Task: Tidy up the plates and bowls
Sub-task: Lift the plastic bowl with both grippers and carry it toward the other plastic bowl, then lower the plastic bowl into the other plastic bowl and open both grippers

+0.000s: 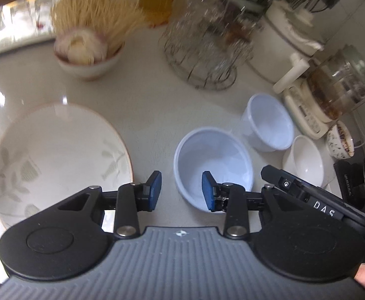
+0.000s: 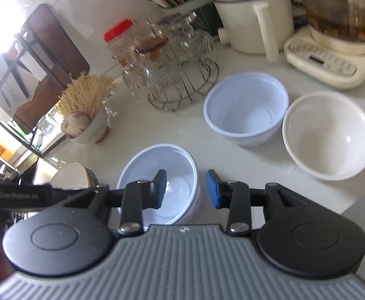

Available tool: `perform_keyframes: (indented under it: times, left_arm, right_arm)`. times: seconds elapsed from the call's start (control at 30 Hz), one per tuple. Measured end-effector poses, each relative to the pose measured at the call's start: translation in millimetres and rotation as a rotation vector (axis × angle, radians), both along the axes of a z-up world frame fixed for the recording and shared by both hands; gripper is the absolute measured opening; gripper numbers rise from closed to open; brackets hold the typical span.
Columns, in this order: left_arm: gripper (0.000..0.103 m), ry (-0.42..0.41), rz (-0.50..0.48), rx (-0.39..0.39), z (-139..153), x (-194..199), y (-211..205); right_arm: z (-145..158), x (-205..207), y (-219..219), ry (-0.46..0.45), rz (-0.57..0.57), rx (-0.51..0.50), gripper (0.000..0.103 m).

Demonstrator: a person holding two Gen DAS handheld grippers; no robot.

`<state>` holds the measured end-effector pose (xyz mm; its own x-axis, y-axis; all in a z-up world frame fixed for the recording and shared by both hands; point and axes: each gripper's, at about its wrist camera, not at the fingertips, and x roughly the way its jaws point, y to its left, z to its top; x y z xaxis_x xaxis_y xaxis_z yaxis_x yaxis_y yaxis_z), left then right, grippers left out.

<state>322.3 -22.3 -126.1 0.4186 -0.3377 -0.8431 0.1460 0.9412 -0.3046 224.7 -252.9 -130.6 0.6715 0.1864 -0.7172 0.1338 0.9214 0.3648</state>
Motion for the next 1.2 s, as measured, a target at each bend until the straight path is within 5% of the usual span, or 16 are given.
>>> perform_keyframes:
  times: [0.63, 1.2]
  left_arm:
    - [0.041, -0.228, -0.191, -0.046, 110, -41, 17]
    - [0.041, -0.248, -0.271, -0.093, 112, -59, 42]
  right_arm:
    - [109, -55, 40, -0.181, -0.115, -0.092, 0.039]
    - [112, -76, 72, -0.151, -0.189, -0.138, 0.039]
